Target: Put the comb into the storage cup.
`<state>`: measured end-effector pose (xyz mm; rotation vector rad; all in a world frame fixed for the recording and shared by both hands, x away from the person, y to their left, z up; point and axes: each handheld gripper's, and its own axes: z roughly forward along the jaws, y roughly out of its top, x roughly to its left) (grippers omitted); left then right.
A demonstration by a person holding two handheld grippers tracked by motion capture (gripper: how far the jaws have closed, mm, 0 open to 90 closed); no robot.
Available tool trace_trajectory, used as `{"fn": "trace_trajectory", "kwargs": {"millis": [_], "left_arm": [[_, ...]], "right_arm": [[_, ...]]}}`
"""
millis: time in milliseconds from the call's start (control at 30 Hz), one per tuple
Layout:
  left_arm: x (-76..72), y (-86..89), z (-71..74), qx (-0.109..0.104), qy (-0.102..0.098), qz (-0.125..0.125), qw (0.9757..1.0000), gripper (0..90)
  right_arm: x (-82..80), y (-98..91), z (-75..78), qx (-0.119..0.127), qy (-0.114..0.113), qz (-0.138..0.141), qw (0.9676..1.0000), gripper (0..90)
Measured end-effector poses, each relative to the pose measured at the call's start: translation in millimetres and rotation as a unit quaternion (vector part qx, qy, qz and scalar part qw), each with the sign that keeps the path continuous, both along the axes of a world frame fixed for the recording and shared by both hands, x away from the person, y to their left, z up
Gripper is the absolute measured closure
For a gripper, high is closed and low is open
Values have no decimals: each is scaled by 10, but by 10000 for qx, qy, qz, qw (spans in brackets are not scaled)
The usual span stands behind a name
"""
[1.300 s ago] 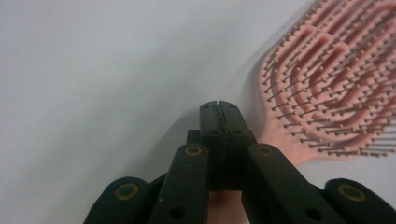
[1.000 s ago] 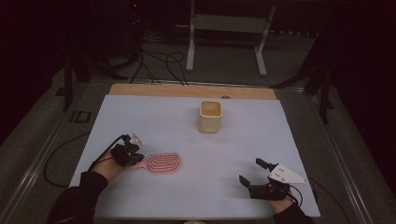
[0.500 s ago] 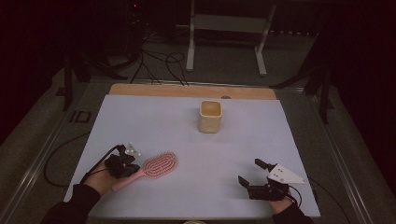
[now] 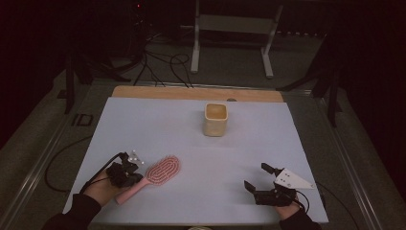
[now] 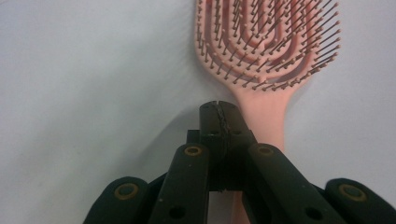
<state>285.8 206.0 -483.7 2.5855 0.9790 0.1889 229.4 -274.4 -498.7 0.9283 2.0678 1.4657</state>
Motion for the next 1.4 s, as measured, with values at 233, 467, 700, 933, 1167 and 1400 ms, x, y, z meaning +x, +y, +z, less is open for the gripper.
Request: {"fn": "trace_trajectory", "kwargs": {"millis": [233, 467, 700, 933, 1167, 1400], "left_arm": [[-4, 37, 77, -87, 32, 106, 9999, 900], [-53, 80, 200, -111, 46, 168, 9998, 872], [-118, 62, 312, -198, 171, 165, 9995, 750], [-168, 10, 396, -294, 261, 84, 9992, 603], [-172, -54, 368, -171, 318, 75, 9993, 456], [-140, -89, 263, 15, 524, 172, 9985, 132]], "right_arm": [[0, -7, 2, -7, -14, 4, 10000, 85], [-2, -6, 6, -5, -22, -6, 10000, 85], [1, 1, 2, -2, -13, -4, 10000, 85], [3, 3, -3, 12, 18, -5, 10000, 85], [0, 7, -2, -13, 10, -6, 10000, 85], [-1, 10, -2, -36, -8, 15, 10000, 85]]}}
